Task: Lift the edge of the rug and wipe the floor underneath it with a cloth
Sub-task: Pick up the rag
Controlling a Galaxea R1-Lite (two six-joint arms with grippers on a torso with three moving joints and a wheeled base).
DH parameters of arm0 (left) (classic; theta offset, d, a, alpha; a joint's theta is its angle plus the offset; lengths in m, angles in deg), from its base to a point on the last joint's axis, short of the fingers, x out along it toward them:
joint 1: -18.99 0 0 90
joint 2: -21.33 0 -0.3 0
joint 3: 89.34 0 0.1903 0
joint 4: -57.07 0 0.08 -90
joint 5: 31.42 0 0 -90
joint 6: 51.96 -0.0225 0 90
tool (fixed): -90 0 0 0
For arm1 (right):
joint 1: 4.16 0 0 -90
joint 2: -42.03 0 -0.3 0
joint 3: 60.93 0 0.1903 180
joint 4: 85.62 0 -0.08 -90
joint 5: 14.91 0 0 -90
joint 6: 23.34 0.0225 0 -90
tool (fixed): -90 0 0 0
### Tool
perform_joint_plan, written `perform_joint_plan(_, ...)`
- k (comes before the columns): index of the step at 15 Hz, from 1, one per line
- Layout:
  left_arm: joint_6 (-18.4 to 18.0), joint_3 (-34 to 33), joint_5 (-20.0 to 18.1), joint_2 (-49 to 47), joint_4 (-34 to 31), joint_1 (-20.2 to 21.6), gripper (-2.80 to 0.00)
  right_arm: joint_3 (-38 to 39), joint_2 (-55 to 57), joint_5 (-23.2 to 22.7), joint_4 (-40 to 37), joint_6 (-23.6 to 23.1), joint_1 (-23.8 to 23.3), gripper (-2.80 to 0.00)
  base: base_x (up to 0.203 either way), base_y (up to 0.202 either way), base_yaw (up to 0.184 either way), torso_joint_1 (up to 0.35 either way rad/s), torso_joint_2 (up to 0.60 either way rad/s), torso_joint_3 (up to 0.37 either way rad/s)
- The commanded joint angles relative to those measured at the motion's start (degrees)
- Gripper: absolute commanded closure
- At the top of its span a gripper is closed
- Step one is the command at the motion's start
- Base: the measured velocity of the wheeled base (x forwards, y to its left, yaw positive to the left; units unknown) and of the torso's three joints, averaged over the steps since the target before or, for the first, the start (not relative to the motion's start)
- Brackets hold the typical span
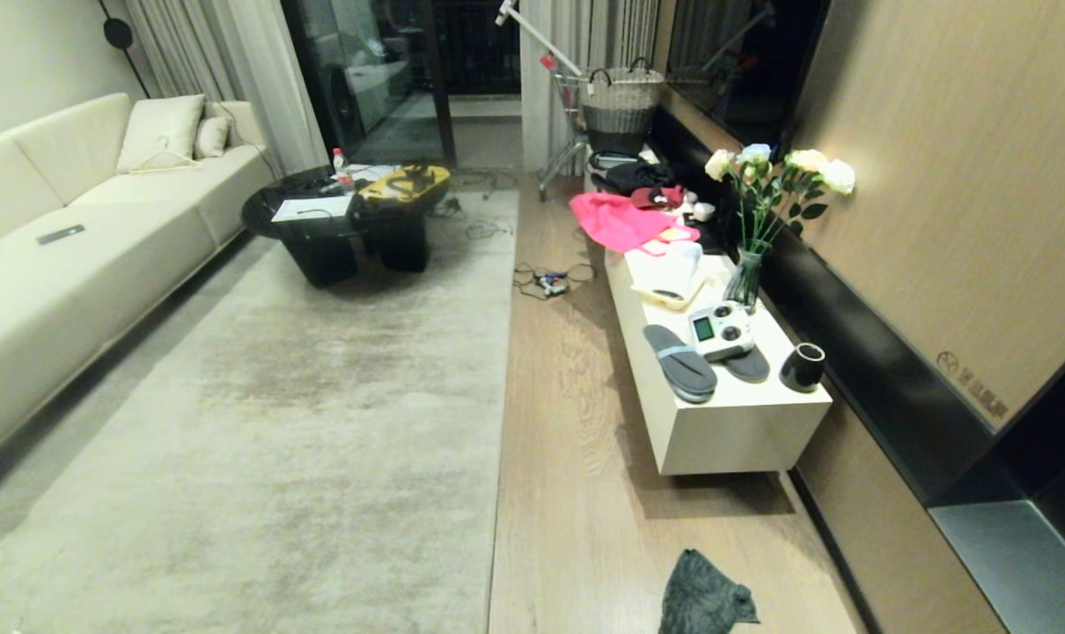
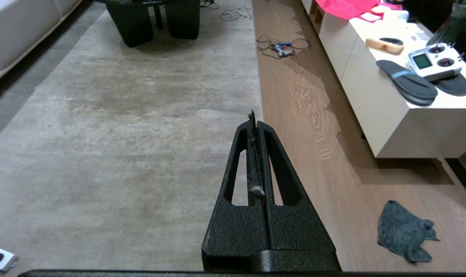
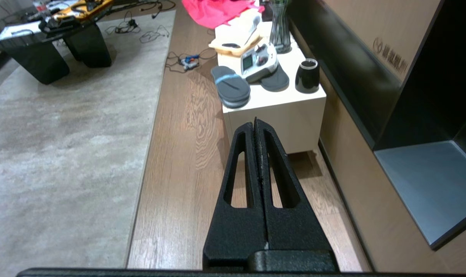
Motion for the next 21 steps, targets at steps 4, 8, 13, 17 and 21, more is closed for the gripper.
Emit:
perform_joint_plan(4,0.0,0.0,0.0,0.0,0.0,0.0,0.0,0.0,0.0,0.1,0.0,0.0,0.0,0.0,0.0,0.0,0.0,-0.164,0.53,0.359)
perform_joint_plan(8,0.0,0.0,0.0,-0.1,0.0,0.0,0.0,0.0,0.0,0.0,0.0,0.0,0.0,0.0,0.0,0.0,0.0,-0.14,0.51,0.364)
perform_joint_plan(13,0.0,0.0,0.0,0.0,0.0,-0.1,0.0,0.0,0.0,0.0,0.0,0.0,0.0,0.0,0.0,0.0,0.0,-0.099,0.48,0.377)
perform_joint_plan(17,0.0,0.0,0.0,-0.1,0.0,-0.1,0.0,0.0,0.0,0.0,0.0,0.0,0.0,0.0,0.0,0.0,0.0,-0.044,0.45,0.4)
perform_joint_plan(21,0.0,0.0,0.0,0.0,0.0,0.0,0.0,0.0,0.0,0.1,0.0,0.0,0.0,0.0,0.0,0.0,0.0,-0.003,0.41,0.422)
